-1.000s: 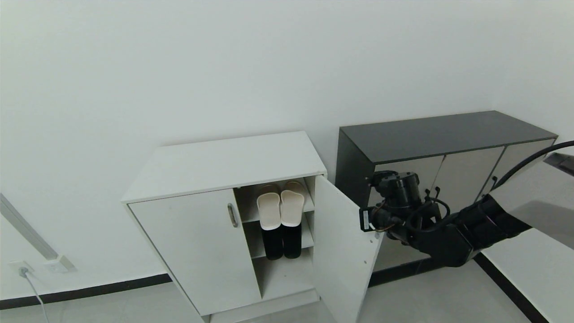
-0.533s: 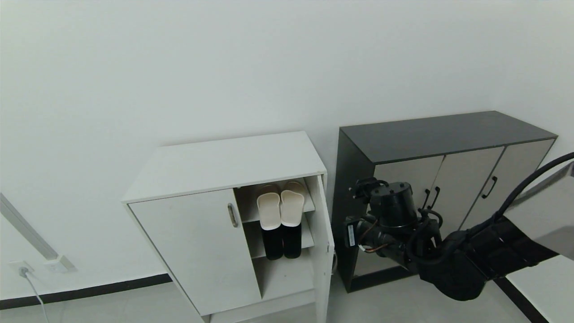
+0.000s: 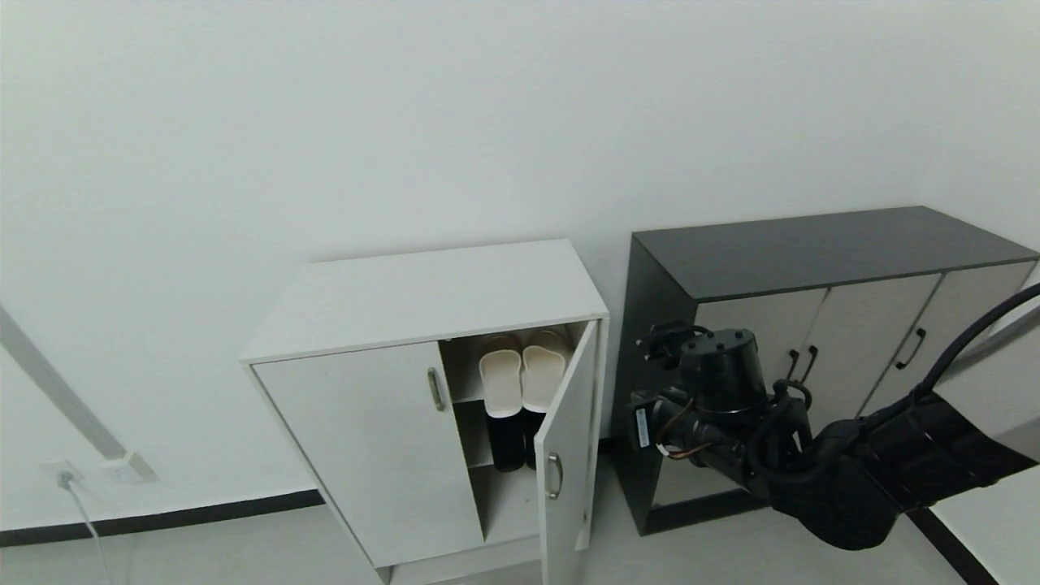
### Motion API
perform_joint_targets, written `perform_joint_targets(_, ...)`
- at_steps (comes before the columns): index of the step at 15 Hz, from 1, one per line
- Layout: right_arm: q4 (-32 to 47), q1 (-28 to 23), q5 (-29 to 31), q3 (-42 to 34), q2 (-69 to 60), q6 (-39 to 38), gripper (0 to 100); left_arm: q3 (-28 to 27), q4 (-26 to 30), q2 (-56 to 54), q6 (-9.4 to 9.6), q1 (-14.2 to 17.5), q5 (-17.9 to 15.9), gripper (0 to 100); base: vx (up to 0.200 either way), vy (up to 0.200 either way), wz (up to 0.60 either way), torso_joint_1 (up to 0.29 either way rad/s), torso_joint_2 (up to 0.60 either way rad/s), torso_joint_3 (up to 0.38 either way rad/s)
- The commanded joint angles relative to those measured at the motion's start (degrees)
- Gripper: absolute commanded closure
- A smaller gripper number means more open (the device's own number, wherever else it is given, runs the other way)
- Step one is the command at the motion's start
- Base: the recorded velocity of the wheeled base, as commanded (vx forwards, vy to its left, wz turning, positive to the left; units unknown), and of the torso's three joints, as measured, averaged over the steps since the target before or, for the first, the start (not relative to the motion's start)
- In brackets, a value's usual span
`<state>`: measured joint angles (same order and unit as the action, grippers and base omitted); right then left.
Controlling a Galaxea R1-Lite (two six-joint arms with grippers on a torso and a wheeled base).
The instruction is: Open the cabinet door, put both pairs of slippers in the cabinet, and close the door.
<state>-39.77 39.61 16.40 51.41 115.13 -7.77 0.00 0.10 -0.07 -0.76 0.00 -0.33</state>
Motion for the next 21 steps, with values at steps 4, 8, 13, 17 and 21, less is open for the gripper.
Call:
perform_joint_targets(4,-0.84,0.03,-0.22,-0.52,-0.61,-0.14,100,0.00,-0.01,0.07,-0.04,0.00,-0.02,100,0.000,0.000,0.30,0.006,0.00,0.002)
perform_joint_targets(8,-5.23,-0.50,-4.62,-4.03,-1.92,0.56,100,0.00,-0.01,0.07,-0.04,0.00,0.07,100,0.000,0.000,0.00,0.000,0.00,0.000)
perform_joint_targets(13,-5.41,-1.55,-9.10,-12.56,-5.62,4.25,100,0.00,-0.01,0.07,-0.04,0.00,0.07,100,0.040,0.000,0.00,0.001,0.00,0.000)
perform_joint_targets(17,-5.32,-1.55,-9.28,-15.02,-6.23,4.25,100,0.00,-0.01,0.07,-0.12,0.00,0.07,100,0.100,0.000,0.00,-0.004,0.00,0.001)
perform_joint_targets(21,-5.41,-1.81,-9.28,-13.88,-3.51,4.25,100,0.00,-0.01,0.07,-0.12,0.00,0.07,100,0.000,0.000,0.00,0.000,0.00,0.000)
